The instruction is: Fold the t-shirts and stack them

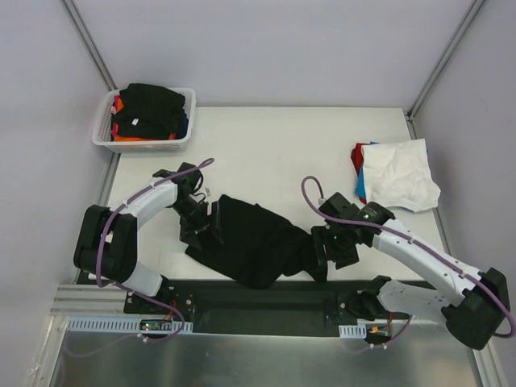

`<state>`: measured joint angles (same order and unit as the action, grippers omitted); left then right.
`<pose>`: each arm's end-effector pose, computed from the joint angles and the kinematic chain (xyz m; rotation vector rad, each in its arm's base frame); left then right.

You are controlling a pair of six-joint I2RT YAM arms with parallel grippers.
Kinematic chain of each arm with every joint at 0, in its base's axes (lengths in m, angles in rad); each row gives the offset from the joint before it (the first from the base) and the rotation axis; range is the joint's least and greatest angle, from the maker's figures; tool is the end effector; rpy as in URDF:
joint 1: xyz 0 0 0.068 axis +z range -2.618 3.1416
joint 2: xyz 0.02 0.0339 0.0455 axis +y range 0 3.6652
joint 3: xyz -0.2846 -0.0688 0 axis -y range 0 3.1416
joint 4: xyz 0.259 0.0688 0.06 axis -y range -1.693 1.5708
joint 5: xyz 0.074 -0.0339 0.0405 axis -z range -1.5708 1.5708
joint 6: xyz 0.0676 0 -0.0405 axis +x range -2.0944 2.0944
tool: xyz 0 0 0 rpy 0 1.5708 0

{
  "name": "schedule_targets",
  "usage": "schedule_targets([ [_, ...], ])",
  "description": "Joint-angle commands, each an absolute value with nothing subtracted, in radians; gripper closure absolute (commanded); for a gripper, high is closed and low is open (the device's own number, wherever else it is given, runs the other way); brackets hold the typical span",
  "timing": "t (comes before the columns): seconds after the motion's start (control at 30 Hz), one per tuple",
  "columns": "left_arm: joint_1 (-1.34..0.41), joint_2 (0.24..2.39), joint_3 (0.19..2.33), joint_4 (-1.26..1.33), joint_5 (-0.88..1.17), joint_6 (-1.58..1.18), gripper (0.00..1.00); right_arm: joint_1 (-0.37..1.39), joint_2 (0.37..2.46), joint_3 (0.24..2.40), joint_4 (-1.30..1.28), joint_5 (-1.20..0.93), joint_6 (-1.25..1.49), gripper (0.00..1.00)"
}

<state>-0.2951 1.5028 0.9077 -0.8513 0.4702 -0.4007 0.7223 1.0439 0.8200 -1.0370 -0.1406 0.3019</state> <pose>0.2451 -0.1065 0.1687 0.1139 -3.0046 0.7408 0.1331 0.1299 0.2263 -0.6392 2.8423 0.4018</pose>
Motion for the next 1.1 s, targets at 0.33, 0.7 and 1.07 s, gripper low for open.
schedule_targets([
  [0.33, -0.302, 1.483, 0.920, -0.880, 0.503, -0.351, 0.26, 0.997, 1.418, 1.089, -1.173, 0.175, 0.500, 0.33],
  [0.7, -0.302, 1.470, 0.954, -0.917, 0.517, -0.322, 0.26, 1.065, 1.666, 1.213, -1.161, 0.209, 0.558, 0.31],
  [1.07, -0.302, 1.431, 0.937, -0.934, 0.525, -0.314, 0.25, 1.072, 1.703, 1.308, -1.207, 0.275, 0.623, 0.85],
])
